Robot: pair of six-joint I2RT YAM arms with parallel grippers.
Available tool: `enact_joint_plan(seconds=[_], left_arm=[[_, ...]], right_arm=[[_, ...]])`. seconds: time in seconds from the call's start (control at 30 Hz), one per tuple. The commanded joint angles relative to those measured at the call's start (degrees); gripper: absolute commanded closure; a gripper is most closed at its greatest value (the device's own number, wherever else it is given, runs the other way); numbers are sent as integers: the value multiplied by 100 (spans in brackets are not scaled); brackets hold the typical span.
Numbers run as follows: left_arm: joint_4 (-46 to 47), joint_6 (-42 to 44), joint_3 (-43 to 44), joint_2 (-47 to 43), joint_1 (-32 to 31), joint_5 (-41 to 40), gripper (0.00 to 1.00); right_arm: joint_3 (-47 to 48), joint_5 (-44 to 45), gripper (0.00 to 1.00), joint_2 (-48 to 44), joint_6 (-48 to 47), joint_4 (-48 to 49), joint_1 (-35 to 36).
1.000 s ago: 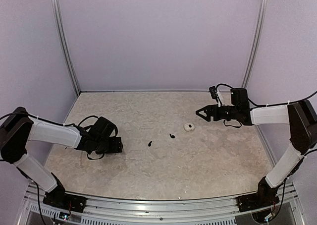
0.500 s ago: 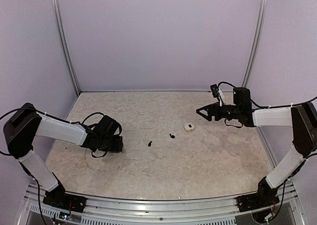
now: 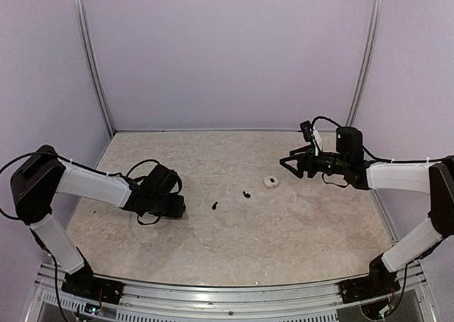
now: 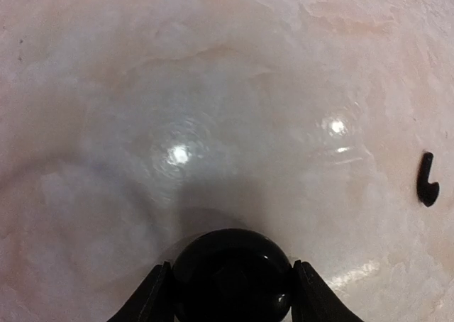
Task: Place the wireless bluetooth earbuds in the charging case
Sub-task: Pick up the charging case from the center of the board.
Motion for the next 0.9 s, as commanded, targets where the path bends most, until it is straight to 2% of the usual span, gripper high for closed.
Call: enact_joint_plan(seconds=[0.0,0.17,0.37,0.6,0.87], left_arm=[[-292,23,357,-335,-495,776,65],[-798,209,757,-706,-808,1293,66],[-821,324,677,-1429,-881,2571,67],[-853,378,658,-1900,-994,4165,67],[-1044,386,632,-1915,-1077,5603,68]], right_arm=[[-313,309,24,-508,-444,498,281],[-602,645,27,-932,-1064,588,759],[-1189,1065,27,-1826,-1780,900,1470],[-1065,1369,30,-2123,-2237,246,2401],[-572,1933,33,-2156,-2936,-1203,3767]])
